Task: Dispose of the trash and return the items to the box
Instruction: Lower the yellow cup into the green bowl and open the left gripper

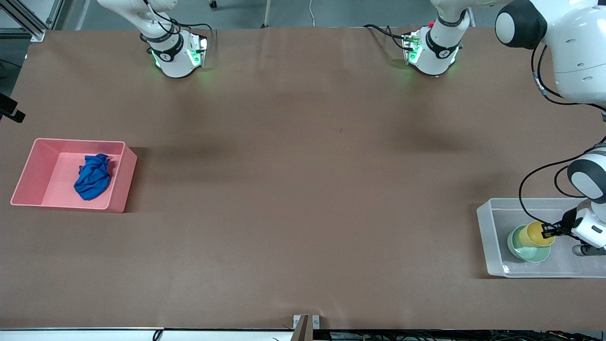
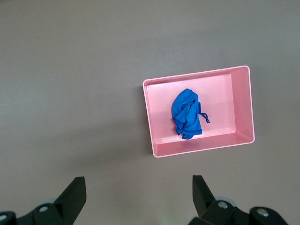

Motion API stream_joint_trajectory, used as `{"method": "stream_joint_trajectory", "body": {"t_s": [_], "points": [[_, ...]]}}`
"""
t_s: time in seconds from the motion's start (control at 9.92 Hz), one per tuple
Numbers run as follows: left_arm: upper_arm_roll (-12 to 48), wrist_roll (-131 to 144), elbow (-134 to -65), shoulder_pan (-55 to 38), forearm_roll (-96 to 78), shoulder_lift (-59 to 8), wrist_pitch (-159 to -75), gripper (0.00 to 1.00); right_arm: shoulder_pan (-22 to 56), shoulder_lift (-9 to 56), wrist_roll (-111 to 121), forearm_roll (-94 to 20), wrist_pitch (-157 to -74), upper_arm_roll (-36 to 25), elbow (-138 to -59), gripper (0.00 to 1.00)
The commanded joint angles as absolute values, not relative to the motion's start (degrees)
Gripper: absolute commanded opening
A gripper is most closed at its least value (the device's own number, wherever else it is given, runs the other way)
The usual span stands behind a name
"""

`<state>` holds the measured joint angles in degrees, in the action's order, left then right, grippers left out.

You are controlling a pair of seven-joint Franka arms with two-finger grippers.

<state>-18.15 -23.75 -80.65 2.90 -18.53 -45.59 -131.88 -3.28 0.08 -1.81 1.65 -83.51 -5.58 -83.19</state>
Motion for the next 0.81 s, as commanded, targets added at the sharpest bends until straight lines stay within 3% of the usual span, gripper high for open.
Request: {"method": "stream_joint_trajectory", "body": {"t_s": [0.0, 0.4, 0.71], "points": [[-18.9, -23.9, -80.0, 2.4, -19.1, -44.9, -131.8, 1.00, -3.4, -1.1, -2.2, 1.0, -83.7, -5.4, -84.3, 1.00], [-14.6, -24.0, -83.5, 2.3, -18.2, -29.7, -123.7, 1.00, -3.4, -1.1, -2.2, 1.0, -83.7, -5.4, -84.3, 1.00], [-7.0, -21.3, -96.6, 2.5, -10.6, -14.9, -123.0, 1.00, -3.4, -1.1, -2.2, 1.0, -83.8, -5.4, -84.3, 1.00]]}}
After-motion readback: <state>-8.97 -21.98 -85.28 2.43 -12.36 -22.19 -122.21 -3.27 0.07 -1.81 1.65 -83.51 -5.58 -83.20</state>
